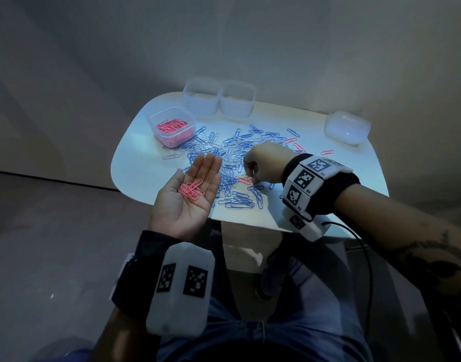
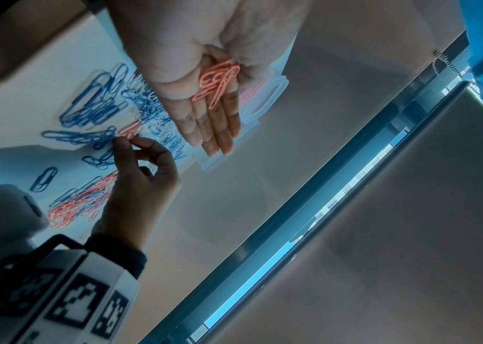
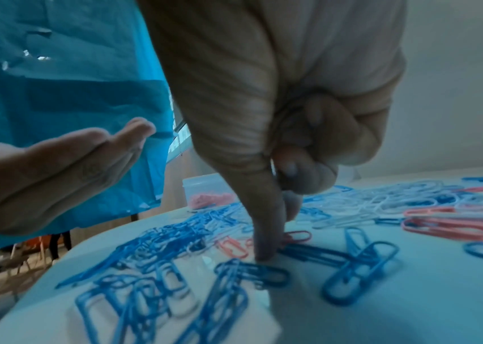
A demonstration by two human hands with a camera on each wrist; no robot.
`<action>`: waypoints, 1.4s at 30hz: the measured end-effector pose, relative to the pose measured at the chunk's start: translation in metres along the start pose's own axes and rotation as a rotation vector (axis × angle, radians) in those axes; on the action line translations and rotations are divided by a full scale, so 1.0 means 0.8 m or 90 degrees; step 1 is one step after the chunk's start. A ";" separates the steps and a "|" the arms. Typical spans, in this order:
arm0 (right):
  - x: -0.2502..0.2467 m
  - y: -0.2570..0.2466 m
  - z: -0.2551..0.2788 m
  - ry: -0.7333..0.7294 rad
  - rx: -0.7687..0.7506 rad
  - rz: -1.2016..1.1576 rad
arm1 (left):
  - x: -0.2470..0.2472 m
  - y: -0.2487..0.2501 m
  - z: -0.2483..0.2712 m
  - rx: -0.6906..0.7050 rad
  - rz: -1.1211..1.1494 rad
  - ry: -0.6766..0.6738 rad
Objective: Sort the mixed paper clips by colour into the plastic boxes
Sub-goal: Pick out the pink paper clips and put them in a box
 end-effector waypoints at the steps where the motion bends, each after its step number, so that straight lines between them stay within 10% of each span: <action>1: 0.000 0.000 -0.001 -0.009 -0.002 0.006 | 0.001 0.001 0.001 0.002 0.000 0.001; 27: -0.017 0.009 0.012 0.096 0.036 -0.118 | -0.004 -0.021 -0.020 -0.023 -0.004 -0.004; 35: -0.021 -0.030 0.048 0.121 -0.118 -0.263 | 0.027 -0.064 -0.036 -0.058 0.036 -0.018; 39: -0.029 0.009 0.075 0.247 -0.079 -0.401 | 0.039 -0.075 -0.036 -0.075 0.049 -0.033; 42: -0.053 0.085 0.089 0.166 0.035 -0.373 | 0.036 -0.075 -0.038 -0.094 0.045 -0.014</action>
Point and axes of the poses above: each hand's wrist, its own z-axis away from the middle knuckle, its own x-axis out of the palm, y = z × x, the point moved 1 cm from there along -z, towards the middle knuckle, and after that the axes turned 5 degrees about y, right-handed, at the moved point
